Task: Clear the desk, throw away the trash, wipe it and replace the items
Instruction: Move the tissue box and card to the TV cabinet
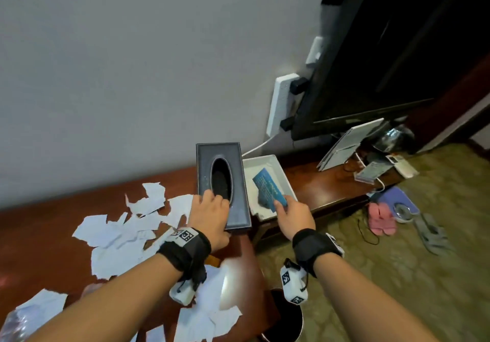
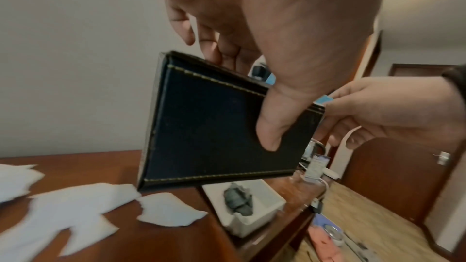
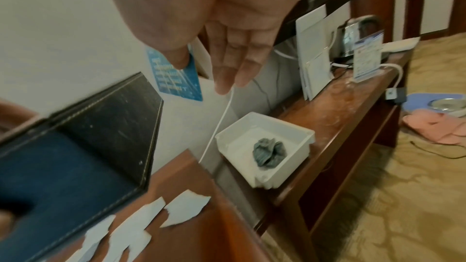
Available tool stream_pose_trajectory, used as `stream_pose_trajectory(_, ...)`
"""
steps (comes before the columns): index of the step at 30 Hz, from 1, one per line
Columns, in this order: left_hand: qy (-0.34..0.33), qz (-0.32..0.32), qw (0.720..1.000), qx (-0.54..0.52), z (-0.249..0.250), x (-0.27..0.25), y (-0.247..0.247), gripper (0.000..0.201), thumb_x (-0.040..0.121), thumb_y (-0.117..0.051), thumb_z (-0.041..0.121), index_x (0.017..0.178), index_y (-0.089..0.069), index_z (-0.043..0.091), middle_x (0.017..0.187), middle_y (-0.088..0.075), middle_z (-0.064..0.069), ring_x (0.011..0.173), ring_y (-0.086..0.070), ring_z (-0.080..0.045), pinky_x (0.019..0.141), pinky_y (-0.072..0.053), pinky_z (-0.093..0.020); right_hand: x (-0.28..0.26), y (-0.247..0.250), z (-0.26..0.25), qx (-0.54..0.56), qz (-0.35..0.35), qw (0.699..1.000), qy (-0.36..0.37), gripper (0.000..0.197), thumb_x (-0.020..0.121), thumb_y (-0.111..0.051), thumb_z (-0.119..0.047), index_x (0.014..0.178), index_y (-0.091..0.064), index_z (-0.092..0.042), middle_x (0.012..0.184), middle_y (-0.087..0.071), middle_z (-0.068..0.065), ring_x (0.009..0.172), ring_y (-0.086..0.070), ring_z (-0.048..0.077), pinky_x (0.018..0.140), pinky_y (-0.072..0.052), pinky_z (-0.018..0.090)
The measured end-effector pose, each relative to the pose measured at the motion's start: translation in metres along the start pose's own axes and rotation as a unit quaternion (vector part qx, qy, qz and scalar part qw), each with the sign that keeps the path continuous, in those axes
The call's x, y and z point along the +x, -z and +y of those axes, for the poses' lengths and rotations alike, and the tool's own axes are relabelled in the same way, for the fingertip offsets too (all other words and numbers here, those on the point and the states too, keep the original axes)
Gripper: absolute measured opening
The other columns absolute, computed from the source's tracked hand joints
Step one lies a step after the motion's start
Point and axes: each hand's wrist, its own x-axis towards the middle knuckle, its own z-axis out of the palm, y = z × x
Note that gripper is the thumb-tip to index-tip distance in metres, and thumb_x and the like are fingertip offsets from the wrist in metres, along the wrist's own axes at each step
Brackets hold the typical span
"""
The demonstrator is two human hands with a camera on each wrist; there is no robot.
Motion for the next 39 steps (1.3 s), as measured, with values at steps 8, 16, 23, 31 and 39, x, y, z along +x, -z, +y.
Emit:
stream_pose_trajectory(8,-0.051,-0.032,0.998,-0.011,0.183,0.037,0.004,0.066,0.068,-0.065,0.06,0.12,-0.05,0.021,0.117,-0.053,0.0,0.112,-0.039,-0.026,0.089,-0.033,-0.043,-0.013,0.092,0.167,-0.007,0.039,0.998,-0.058,0.038,0.099,-0.044,-0.046,0.123,-0.06,-0.02,0.104,-0.07,0.006,0.094,-0.066,0.026,0.076,-0.057,0.037)
stream_pose_trajectory(16,-0.045,-0.038,0.998,-0.033,0.341,0.073,0.017,0.066,0.069,-0.065,0.057,0.122,-0.05,0.021,0.118,-0.053,0.0,0.114,-0.039,-0.026,0.092,-0.032,-0.042,-0.002,0.156,0.29,-0.013,0.014,0.999,-0.042,0.038,0.099,-0.044,-0.047,0.121,-0.059,-0.021,0.105,-0.07,0.005,0.091,-0.067,0.023,0.074,-0.057,0.035)
stream_pose_trajectory(23,-0.029,-0.051,0.997,-0.043,0.39,0.143,0.007,0.068,0.07,-0.061,0.062,0.124,-0.05,0.022,0.119,-0.053,0.001,0.112,-0.041,-0.025,0.091,-0.034,-0.041,0.062,0.186,0.361,-0.037,-0.017,0.998,-0.041,0.037,0.1,-0.043,-0.046,0.124,-0.058,-0.022,0.106,-0.07,0.004,0.091,-0.067,0.023,0.066,-0.053,0.03)
stream_pose_trajectory(31,0.024,-0.094,0.993,-0.073,0.425,0.269,-0.029,0.069,0.069,-0.062,0.062,0.124,-0.049,0.024,0.12,-0.052,0.003,0.116,-0.04,-0.023,0.091,-0.034,-0.039,0.185,0.182,0.407,-0.064,-0.073,0.995,-0.024,0.04,0.1,-0.041,-0.047,0.128,-0.056,-0.023,0.111,-0.069,0.004,0.095,-0.066,0.023,0.068,-0.05,0.028)
stream_pose_trajectory(39,0.066,-0.17,0.98,-0.074,0.431,0.342,-0.063,0.066,0.072,-0.063,0.056,0.127,-0.045,0.022,0.124,-0.05,0.002,0.117,-0.039,-0.024,0.09,-0.033,-0.04,0.282,0.156,0.434,-0.065,-0.142,0.987,-0.022,0.041,0.099,-0.04,-0.05,0.119,-0.059,-0.021,0.108,-0.071,0.003,0.09,-0.068,0.022,0.071,-0.057,0.033)
